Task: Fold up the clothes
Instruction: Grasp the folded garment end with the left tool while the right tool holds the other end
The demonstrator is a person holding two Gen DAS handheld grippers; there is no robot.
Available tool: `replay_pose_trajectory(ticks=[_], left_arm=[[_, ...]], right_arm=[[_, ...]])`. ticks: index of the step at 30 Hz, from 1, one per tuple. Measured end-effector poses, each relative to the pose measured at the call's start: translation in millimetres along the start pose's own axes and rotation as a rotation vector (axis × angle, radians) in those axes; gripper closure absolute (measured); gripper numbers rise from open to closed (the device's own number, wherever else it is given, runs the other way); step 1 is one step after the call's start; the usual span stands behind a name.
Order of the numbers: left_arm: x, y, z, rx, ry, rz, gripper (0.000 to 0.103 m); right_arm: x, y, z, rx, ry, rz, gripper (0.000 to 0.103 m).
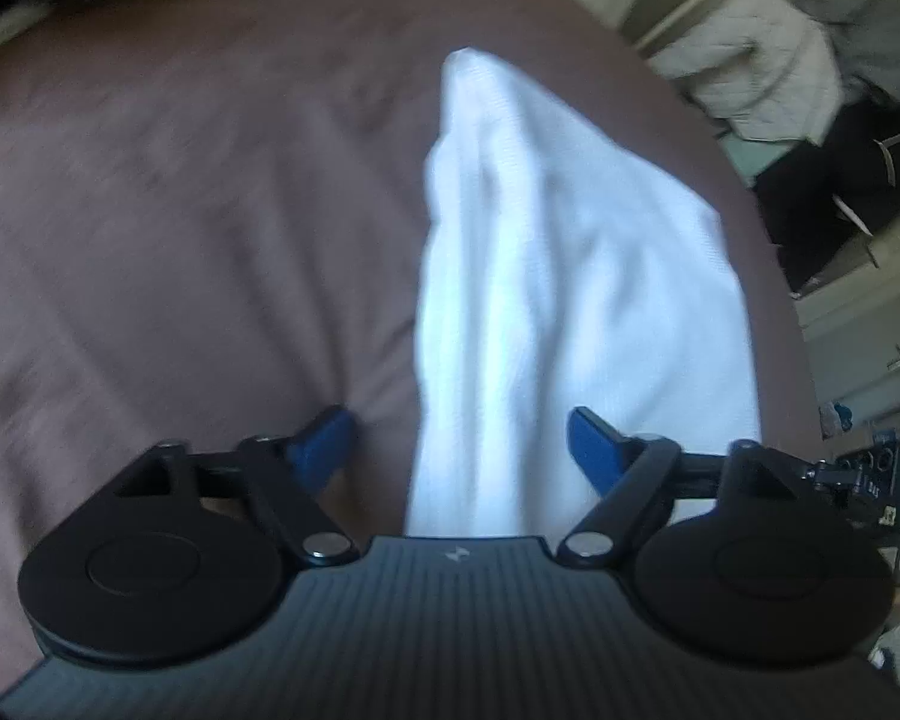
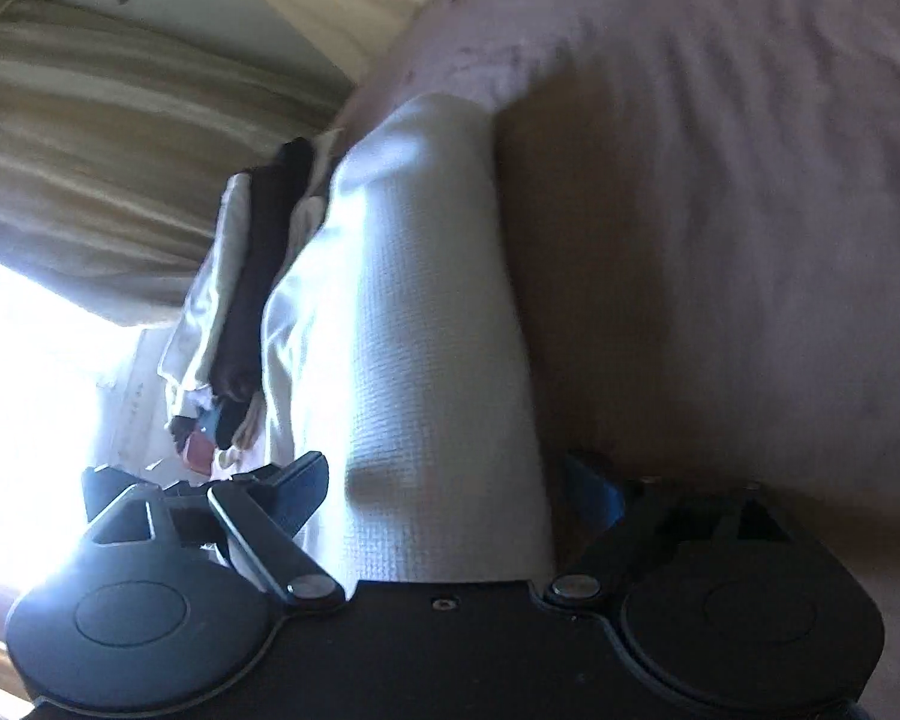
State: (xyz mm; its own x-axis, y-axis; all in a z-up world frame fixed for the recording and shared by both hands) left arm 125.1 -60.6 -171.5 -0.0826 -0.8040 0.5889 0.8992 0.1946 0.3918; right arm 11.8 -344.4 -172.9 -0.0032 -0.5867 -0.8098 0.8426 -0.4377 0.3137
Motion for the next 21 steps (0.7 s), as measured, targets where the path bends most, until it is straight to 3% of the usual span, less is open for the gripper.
replay_pose_trajectory(ticks=[3,4,5,6,7,8,9,10,12,15,17,19,21], left_arm=[[14.1,9.5,-15.2,0.031,-0.018,0.014,0.018],[21.0,12.2,-23.6,0.020,-0.019,-0.026,0.041],[27.9,15.0,-32.1,0.008,-0.020,-0.067,0.053],[35.2,16.2,-38.5,0.000,-0.007,-0.101,0.072],[42.8,16.2,-42.9,-0.006,0.020,-0.130,0.077],[54.0,15.9,-43.5,-0.006,0.056,-0.186,0.079],[68.8,15.3,-40.3,0.001,0.100,-0.269,0.081],[82.6,15.1,-33.4,0.015,0.135,-0.350,0.081],[106.6,14.7,-13.2,0.079,0.131,-0.467,0.082],[126.1,26.3,0.7,0.168,0.076,-0.508,0.081],[126.7,35.3,-6.1,0.205,0.054,-0.489,0.075],[116.9,39.5,-26.3,0.144,0.103,-0.481,0.039],[99.9,35.2,-46.9,0.038,0.141,-0.445,0.038]], right_arm=[[-11.4,9.2,-21.8,-0.039,-0.005,0.088,0.013],[-15.2,12.7,-28.7,-0.047,-0.019,0.114,0.018],[-20.5,16.7,-34.7,-0.045,-0.057,0.143,0.029],[-28.4,19.5,-38.7,-0.042,-0.105,0.188,0.037],[-37.5,20.8,-40.0,-0.043,-0.150,0.242,0.057],[-48.4,21.2,-39.2,-0.035,-0.186,0.301,0.066],[-62.2,19.1,-33.5,-0.007,-0.201,0.367,0.067],[-77.0,15.4,-24.7,0.030,-0.200,0.432,0.068],[-92.9,13.7,-11.0,0.108,-0.203,0.500,0.068],[-104.5,15.4,6.4,0.223,-0.216,0.551,0.068],[-93.5,19.5,12.2,0.283,-0.258,0.518,0.056],[-66.2,25.4,13.2,0.259,-0.328,0.399,0.048],[-42.2,28.5,13.5,0.227,-0.374,0.297,0.045]])
Point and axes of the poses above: each gripper's, at about its wrist camera, not at the fingertips, and z roughly against the way its jaws point, x to its right, y to its top, the point moved 3 cm from there along -z, roughly the way its jaws point, and after that the axes turned 1 degree about -x, right-handed, at the moved point
